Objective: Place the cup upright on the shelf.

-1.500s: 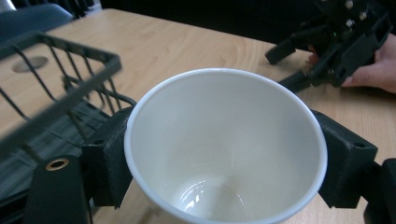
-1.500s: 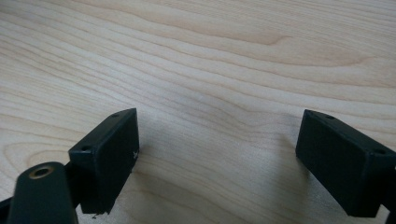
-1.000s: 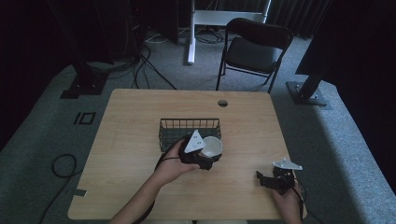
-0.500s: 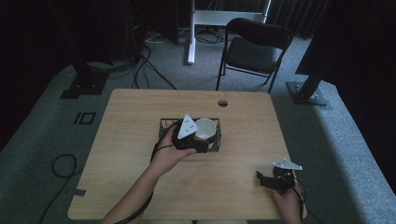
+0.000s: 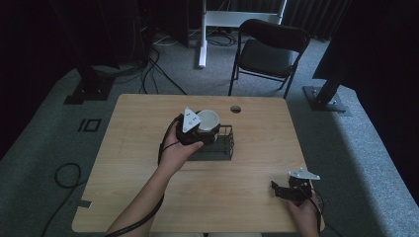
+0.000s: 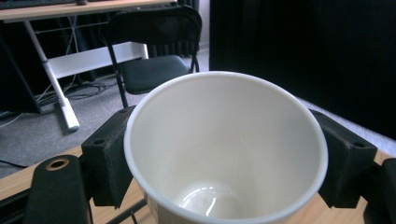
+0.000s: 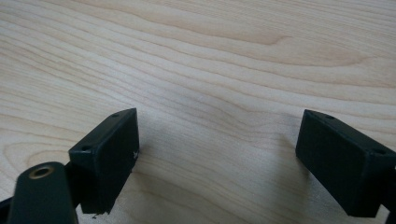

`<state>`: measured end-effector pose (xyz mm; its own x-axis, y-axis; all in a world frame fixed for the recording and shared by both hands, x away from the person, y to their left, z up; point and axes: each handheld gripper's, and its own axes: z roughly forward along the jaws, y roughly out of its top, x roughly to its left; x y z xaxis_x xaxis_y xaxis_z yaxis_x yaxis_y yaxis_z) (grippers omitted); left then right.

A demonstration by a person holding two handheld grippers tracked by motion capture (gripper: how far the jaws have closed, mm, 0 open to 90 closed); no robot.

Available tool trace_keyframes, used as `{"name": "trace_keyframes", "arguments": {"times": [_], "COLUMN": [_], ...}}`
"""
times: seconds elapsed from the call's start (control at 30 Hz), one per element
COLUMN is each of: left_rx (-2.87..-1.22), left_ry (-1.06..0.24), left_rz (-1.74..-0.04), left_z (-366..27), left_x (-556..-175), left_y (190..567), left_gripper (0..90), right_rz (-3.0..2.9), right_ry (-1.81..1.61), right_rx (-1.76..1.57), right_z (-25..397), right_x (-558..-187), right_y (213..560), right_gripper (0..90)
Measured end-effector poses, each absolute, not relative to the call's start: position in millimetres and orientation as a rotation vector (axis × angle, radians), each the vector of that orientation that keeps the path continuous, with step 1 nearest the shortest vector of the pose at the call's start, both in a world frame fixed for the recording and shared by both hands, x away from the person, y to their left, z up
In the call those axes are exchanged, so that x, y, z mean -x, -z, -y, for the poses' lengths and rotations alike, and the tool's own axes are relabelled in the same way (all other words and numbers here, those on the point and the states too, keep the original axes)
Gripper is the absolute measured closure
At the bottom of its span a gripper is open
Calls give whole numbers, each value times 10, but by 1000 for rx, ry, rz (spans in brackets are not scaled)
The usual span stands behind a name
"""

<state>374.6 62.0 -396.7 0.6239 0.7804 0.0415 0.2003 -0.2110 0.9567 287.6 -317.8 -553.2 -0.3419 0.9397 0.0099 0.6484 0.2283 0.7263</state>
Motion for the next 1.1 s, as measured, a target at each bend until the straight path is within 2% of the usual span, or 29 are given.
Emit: {"name": "trace_keyframes", "arguments": {"times": [0.3, 0.6, 1.1], "left_rx": [-1733, -1735, -1770], "left_ry": [-701, -686, -677], "left_rz": [-918, -996, -1018], "left_z": [-632, -614, -578], "left_x": [-3880, -3978, -4026], "left_y": [4188, 4391, 4573], "left_gripper": [205, 205, 205], "right_rz": [-2075, -2075, -2075], "right_ry": [-902, -901, -901], "right_rx": [-1460, -1460, -1460], "right_z": [3178, 3178, 3178], "right_x": [-2875, -2875, -2875], "right_y": [5532, 5532, 5532], "right_gripper": [131, 131, 131]}}
